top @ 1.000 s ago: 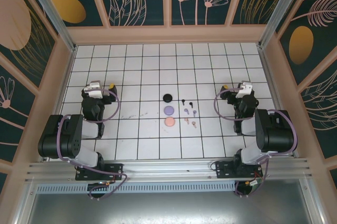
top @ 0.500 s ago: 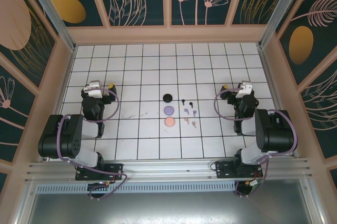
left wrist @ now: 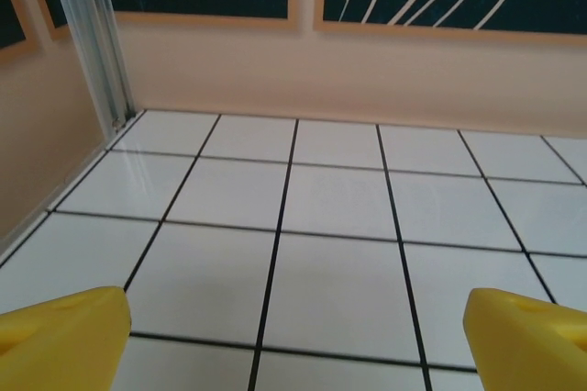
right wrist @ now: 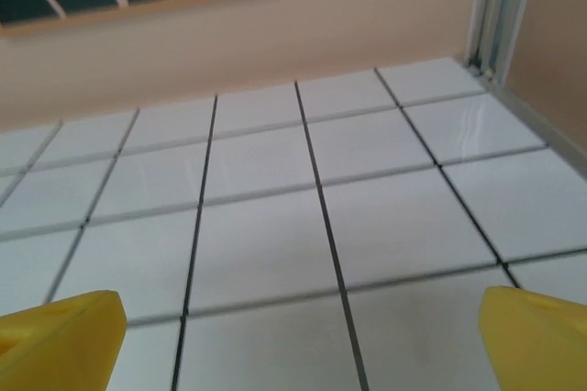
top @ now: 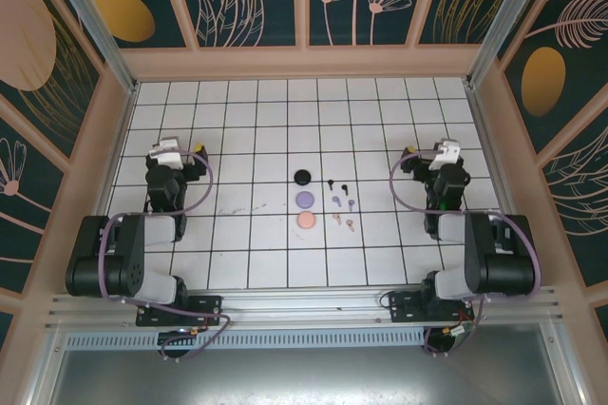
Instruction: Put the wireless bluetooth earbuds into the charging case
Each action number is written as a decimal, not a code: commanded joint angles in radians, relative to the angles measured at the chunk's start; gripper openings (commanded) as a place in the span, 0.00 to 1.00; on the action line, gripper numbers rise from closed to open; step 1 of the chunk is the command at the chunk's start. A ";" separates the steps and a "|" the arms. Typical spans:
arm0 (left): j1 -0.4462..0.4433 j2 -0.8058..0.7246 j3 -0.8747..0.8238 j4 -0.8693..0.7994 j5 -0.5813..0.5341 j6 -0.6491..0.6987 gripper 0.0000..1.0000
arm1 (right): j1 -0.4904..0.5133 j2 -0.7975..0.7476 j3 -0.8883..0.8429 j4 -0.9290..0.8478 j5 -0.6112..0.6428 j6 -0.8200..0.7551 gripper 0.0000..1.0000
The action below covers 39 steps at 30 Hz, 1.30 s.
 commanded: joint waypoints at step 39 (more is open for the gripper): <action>-0.170 -0.354 0.084 -0.640 0.294 -0.835 0.99 | 0.765 -0.149 0.446 -1.303 0.011 0.575 0.86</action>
